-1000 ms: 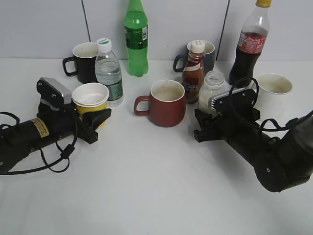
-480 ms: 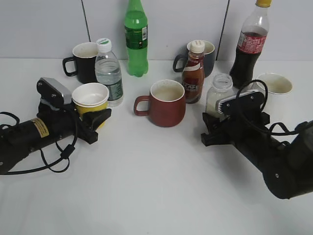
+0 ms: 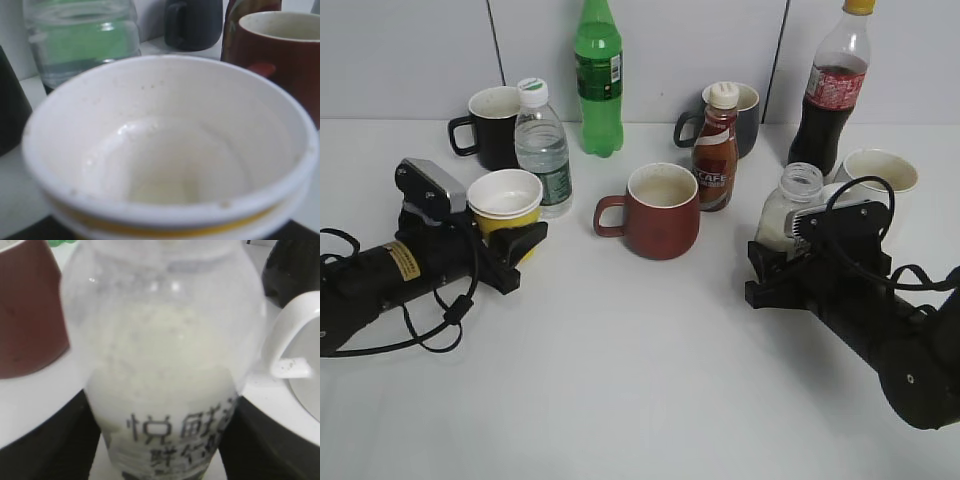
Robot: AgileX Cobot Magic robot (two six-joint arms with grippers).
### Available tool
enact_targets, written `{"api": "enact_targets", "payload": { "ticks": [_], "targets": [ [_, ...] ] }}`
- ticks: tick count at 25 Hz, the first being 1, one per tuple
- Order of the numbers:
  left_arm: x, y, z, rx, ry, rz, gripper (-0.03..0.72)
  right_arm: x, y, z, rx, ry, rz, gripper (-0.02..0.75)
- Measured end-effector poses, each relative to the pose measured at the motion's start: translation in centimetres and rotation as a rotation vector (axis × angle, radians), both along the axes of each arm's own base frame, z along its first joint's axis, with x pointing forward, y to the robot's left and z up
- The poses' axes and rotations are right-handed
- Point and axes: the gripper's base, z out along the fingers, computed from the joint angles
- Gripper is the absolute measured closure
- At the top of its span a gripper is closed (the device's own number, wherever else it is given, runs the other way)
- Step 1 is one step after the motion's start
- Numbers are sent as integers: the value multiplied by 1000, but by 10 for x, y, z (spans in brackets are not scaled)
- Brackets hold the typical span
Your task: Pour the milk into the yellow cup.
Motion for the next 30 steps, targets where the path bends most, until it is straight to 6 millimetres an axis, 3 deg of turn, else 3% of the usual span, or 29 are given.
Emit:
{"api": "enact_targets", "payload": {
  "ticks": [9, 17, 30],
  "targets": [
    [0, 0, 0, 0, 0, -2, 309, 0, 0, 0, 3, 1, -1, 248],
    [0, 0, 0, 0, 0, -2, 309, 0, 0, -1, -32, 2, 11, 141],
    [0, 0, 0, 1, 0, -7, 309, 20, 5, 2, -32, -14, 15, 161]
  ]
}}
